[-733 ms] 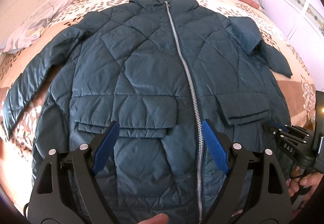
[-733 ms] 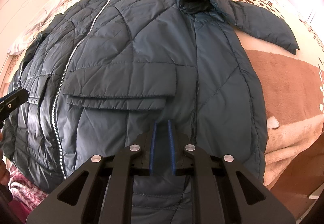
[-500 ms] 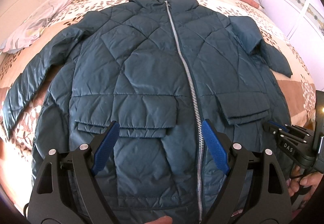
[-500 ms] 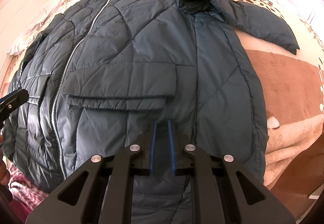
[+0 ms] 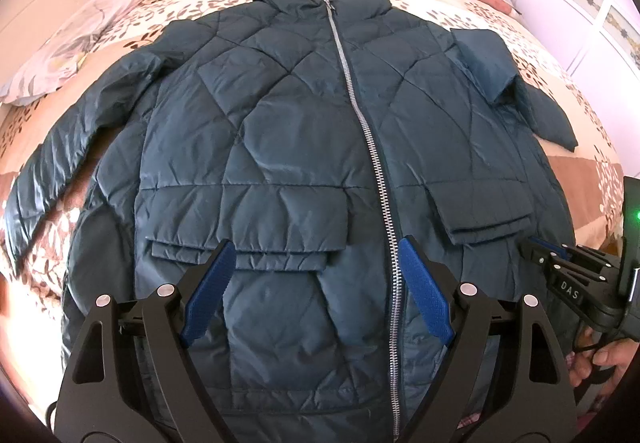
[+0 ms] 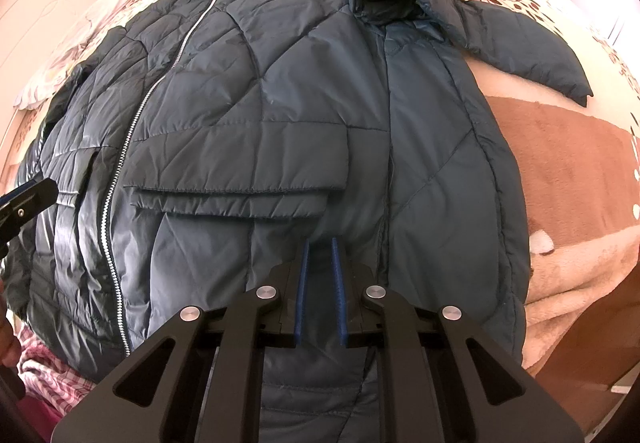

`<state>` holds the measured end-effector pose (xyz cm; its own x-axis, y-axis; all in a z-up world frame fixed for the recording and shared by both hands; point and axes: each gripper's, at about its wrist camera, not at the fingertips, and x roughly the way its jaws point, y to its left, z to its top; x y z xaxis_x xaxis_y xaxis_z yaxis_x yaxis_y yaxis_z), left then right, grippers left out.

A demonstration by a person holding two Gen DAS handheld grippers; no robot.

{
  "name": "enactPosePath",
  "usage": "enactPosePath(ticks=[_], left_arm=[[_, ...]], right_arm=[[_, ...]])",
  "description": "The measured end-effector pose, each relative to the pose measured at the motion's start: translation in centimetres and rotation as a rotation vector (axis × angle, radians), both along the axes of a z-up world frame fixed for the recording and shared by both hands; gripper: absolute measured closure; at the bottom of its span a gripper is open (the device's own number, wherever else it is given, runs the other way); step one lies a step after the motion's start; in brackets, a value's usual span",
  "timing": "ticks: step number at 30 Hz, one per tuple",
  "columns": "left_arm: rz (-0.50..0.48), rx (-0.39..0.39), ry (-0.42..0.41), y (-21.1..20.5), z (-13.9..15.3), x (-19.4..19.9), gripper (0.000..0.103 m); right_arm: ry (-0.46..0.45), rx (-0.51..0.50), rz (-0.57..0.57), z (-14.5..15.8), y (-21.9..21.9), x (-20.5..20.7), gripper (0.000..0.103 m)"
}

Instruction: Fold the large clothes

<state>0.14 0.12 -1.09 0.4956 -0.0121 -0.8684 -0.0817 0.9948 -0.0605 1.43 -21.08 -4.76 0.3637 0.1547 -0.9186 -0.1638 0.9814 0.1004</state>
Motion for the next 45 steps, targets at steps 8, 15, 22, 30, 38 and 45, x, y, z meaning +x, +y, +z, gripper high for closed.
enactPosePath(ticks=[8, 15, 22, 30, 38, 45], left_arm=[[0.001, 0.0, 0.0, -0.01, 0.01, 0.0, 0.02], [0.001, 0.0, 0.001, -0.01, 0.01, 0.01, 0.02], [0.001, -0.001, 0.001, 0.0, 0.0, 0.0, 0.02], [0.001, -0.001, 0.002, -0.3, -0.2, -0.2, 0.02], [0.001, -0.002, 0.002, -0.3, -0.19, -0.19, 0.02], [0.002, -0.002, 0.003, -0.24, -0.15, -0.14, 0.02]], right_arm=[[0.001, 0.002, 0.0, -0.06, -0.04, 0.0, 0.089], [0.001, 0.002, 0.0, -0.11, -0.04, -0.01, 0.089], [0.001, 0.006, 0.001, -0.16, -0.08, 0.01, 0.083], [-0.005, 0.01, 0.011, -0.01, -0.01, -0.09, 0.069], [-0.003, 0.016, 0.013, -0.11, -0.16, 0.01, 0.057], [-0.003, 0.017, 0.03, -0.07, 0.51, -0.26, 0.043]])
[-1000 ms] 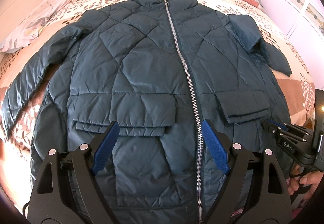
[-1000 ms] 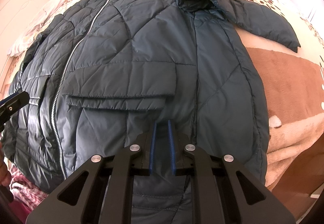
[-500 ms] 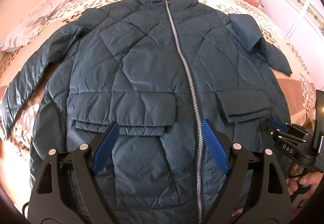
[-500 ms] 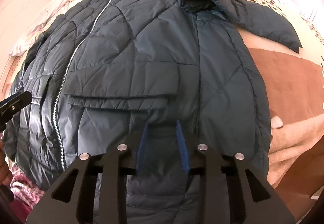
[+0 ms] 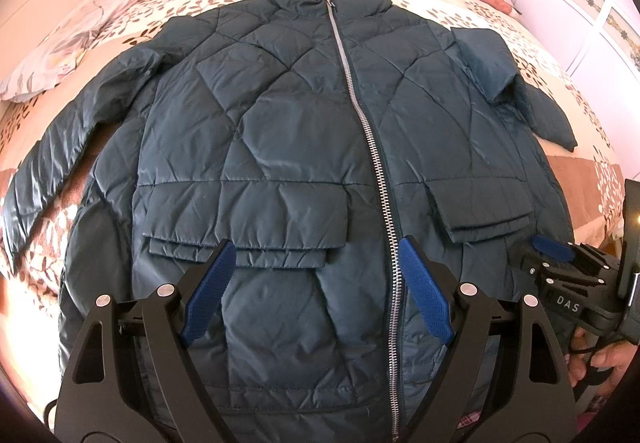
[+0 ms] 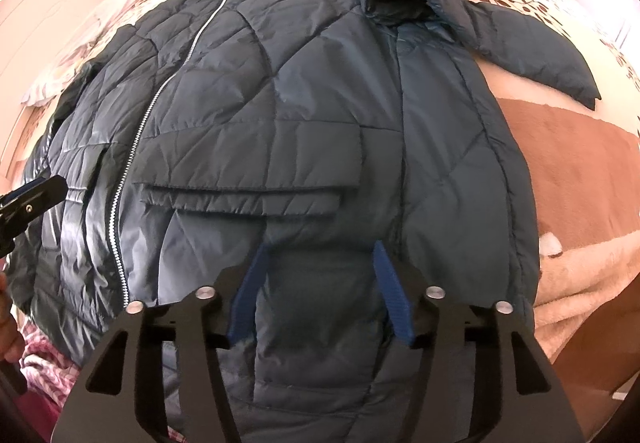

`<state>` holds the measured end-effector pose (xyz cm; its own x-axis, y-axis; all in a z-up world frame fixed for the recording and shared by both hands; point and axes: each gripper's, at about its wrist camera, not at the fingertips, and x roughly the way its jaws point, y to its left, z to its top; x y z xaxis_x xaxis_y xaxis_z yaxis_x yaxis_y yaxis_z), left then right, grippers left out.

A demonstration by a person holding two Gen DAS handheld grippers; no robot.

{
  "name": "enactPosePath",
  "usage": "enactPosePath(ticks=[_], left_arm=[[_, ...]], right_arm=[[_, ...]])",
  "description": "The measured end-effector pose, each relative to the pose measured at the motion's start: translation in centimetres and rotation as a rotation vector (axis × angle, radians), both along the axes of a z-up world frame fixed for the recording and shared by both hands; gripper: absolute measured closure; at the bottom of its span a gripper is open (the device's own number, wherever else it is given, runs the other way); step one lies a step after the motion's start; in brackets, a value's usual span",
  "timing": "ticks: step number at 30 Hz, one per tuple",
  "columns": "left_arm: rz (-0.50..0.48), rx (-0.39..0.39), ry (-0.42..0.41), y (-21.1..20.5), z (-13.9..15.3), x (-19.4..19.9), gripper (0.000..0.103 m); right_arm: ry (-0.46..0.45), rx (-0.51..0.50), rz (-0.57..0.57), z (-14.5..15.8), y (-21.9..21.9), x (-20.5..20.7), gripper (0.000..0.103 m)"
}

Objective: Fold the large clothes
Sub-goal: 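Grasp the sleeve nearest the right tool and lift it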

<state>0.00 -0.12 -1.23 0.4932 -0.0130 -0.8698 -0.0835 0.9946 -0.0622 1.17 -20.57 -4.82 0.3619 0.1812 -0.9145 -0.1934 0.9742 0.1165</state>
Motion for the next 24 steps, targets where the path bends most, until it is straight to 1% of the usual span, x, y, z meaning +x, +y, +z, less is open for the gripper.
enactPosePath(ticks=[5, 6, 9, 13, 24], left_arm=[[0.0, 0.0, 0.0, 0.0, 0.0, 0.0, 0.02], [0.001, 0.0, 0.008, -0.2, 0.0, -0.1, 0.02], [0.0, 0.0, 0.0, -0.1, 0.0, 0.0, 0.02], [0.0, 0.002, 0.001, -0.1, 0.0, 0.0, 0.02], [0.003, 0.015, 0.022, 0.1, -0.1, 0.3, 0.02]], right_arm=[[-0.004, 0.007, -0.001, 0.3, -0.2, 0.0, 0.039], [-0.005, 0.013, -0.004, 0.4, -0.3, 0.0, 0.039], [-0.01, 0.03, -0.027, 0.9, -0.9, 0.3, 0.036], [-0.016, 0.049, -0.067, 1.4, -2.3, 0.9, 0.036], [-0.095, 0.033, -0.198, 3.8, -8.0, 3.7, 0.036]])
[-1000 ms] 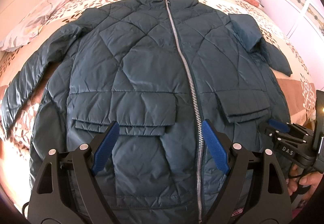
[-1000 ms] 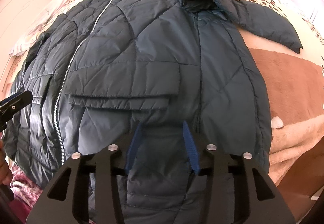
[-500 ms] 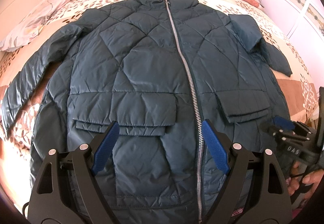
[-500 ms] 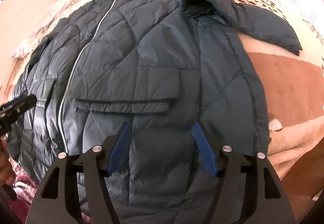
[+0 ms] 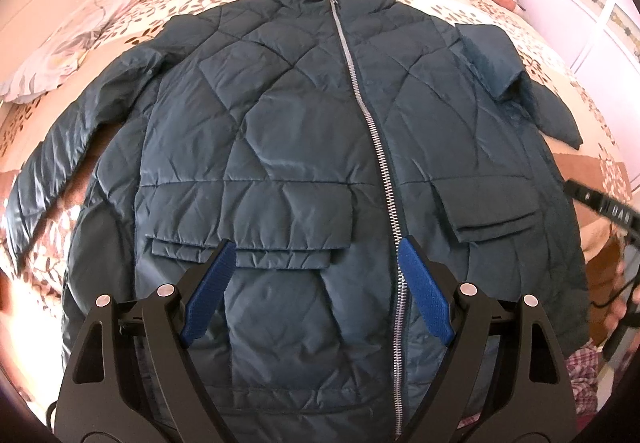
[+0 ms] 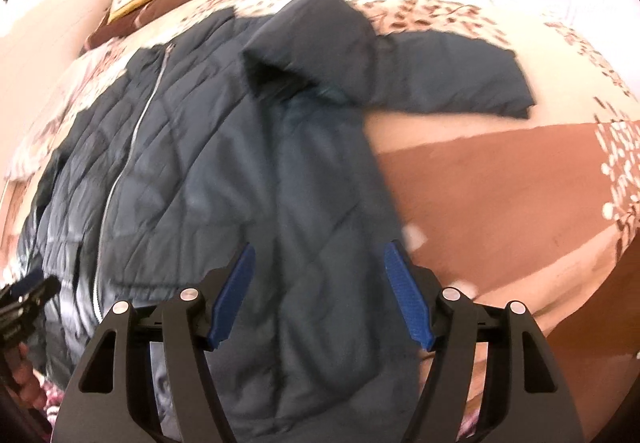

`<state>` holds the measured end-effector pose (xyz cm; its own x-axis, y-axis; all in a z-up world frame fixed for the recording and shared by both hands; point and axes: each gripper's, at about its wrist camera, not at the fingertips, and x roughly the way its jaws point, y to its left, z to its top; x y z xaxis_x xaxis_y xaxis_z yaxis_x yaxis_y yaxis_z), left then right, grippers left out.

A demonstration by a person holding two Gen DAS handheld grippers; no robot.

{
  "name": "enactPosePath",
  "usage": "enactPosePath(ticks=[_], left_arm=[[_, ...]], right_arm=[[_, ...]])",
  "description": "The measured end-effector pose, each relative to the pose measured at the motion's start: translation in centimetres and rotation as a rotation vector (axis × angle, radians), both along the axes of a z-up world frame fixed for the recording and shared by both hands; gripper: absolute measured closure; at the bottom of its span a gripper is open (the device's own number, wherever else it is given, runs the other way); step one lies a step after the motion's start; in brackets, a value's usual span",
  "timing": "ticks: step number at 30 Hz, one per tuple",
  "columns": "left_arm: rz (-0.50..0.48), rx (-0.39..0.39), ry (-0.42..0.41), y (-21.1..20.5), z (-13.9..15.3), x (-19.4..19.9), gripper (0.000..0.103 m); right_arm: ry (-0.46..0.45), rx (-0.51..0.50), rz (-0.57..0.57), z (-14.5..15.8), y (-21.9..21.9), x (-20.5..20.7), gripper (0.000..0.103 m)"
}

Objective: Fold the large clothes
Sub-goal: 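Grasp the sleeve nearest the right tool and lift it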

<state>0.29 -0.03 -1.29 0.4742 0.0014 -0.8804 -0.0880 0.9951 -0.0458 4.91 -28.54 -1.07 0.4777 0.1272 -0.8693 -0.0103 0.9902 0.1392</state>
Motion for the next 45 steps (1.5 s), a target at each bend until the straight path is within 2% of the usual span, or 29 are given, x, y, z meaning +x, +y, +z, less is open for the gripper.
enactPosePath(ticks=[4, 8, 13, 22, 24, 26, 29, 30, 31, 32, 37, 40, 45], left_arm=[[-0.001, 0.008, 0.01, -0.1, -0.1, 0.2, 0.02], [-0.005, 0.019, 0.009, -0.2, -0.2, 0.4, 0.02], [-0.013, 0.039, 0.008, -0.3, -0.3, 0.9, 0.02], [-0.029, 0.06, 0.012, -0.6, 0.0, 2.0, 0.02], [-0.033, 0.062, 0.016, -0.7, 0.0, 2.1, 0.02], [-0.033, 0.062, 0.016, -0.7, 0.0, 2.4, 0.02], [-0.032, 0.055, 0.015, -0.5, 0.1, 2.8, 0.02], [-0.031, 0.054, 0.014, -0.5, 0.1, 2.9, 0.02], [-0.029, 0.051, 0.014, -0.4, 0.2, 3.0, 0.02], [-0.027, 0.047, 0.012, -0.3, 0.2, 3.2, 0.02], [-0.016, 0.022, -0.007, 0.5, 0.6, 3.5, 0.02], [-0.011, 0.003, -0.014, 1.0, 0.6, 3.7, 0.02], [-0.003, -0.023, -0.04, 1.9, 1.0, 3.7, 0.02]], right_arm=[[-0.023, -0.011, -0.033, 0.5, -1.9, 1.3, 0.036], [-0.023, 0.038, -0.068, 0.5, -4.0, 3.1, 0.036], [-0.002, 0.17, -0.142, -0.1, -6.9, 5.9, 0.036], [0.095, 0.567, -0.35, -3.6, -12.4, 10.9, 0.041], [0.1, 0.606, -0.385, -4.2, -12.8, 11.7, 0.045], [0.096, 0.607, -0.417, -4.6, -13.2, 12.3, 0.05], [0.092, 0.618, -0.468, -5.1, -14.0, 12.9, 0.065], [0.088, 0.609, -0.479, -5.1, -14.3, 13.0, 0.076], [0.084, 0.599, -0.485, -5.2, -14.5, 13.0, 0.091], [0.078, 0.585, -0.495, -5.0, -14.9, 13.1, 0.094], [-0.032, 0.509, -0.487, -2.3, -15.4, 13.0, 0.099], [-0.112, 0.443, -0.435, 0.8, -14.6, 13.1, 0.099], [-0.244, 0.336, -0.233, 7.5, -9.6, 13.2, 0.099]])
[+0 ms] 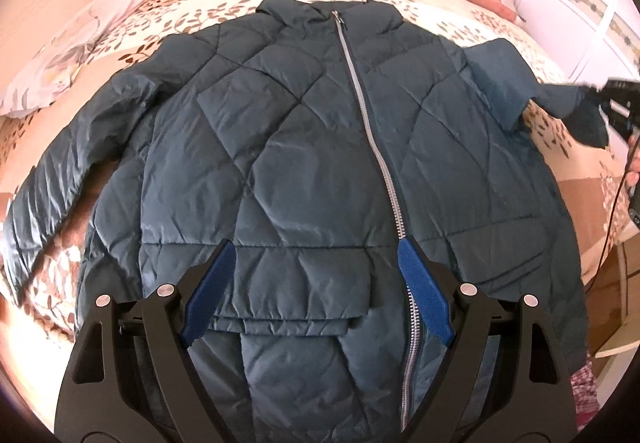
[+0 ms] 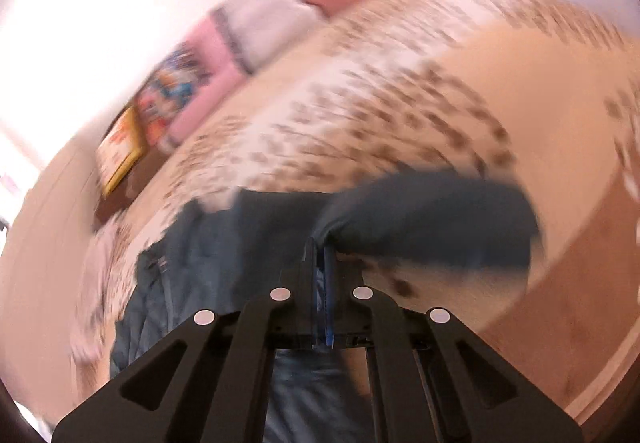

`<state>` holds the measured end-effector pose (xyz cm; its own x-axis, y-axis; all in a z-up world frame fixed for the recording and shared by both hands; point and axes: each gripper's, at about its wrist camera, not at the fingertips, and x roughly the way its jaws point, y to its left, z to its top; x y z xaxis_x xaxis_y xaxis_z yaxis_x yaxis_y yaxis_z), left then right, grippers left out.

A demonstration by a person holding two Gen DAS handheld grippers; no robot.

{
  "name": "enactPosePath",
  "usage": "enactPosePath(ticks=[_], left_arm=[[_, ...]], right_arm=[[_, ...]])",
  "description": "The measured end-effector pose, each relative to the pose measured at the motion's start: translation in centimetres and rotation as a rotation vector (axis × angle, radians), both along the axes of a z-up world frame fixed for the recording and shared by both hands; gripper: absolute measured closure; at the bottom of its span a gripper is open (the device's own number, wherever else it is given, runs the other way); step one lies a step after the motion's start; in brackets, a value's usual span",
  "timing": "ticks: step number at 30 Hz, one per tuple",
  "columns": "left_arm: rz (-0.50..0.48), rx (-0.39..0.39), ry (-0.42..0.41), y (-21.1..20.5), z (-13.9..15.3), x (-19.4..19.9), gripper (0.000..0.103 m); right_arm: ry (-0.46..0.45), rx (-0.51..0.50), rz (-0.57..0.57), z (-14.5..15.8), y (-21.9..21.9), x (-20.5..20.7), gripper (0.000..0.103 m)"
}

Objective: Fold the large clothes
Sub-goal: 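Grasp the sleeve nearest the right tool and lift it, then fold the held sleeve across the jacket body toward the zipper with the right tool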

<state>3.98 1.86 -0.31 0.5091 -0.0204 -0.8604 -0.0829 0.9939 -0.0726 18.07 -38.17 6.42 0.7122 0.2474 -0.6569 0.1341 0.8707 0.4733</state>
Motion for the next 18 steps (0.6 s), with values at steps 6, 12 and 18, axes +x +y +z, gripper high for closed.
enactPosePath(ticks=[6, 12, 18], left_arm=[[0.025, -0.002, -0.046, 1.8, 0.7, -0.8, 0.02], [0.082, -0.03, -0.064, 4.4, 0.9, -1.3, 0.02], [0.085, -0.042, -0.079, 6.1, 1.0, -1.2, 0.02]], right_arm=[[-0.16, -0.096, 0.302, 6.0, 10.6, 1.0, 0.099], [-0.137, -0.124, 0.553, 5.2, 21.2, 1.4, 0.099], [0.079, -0.117, 0.652, 0.1, 26.6, 1.4, 0.099]])
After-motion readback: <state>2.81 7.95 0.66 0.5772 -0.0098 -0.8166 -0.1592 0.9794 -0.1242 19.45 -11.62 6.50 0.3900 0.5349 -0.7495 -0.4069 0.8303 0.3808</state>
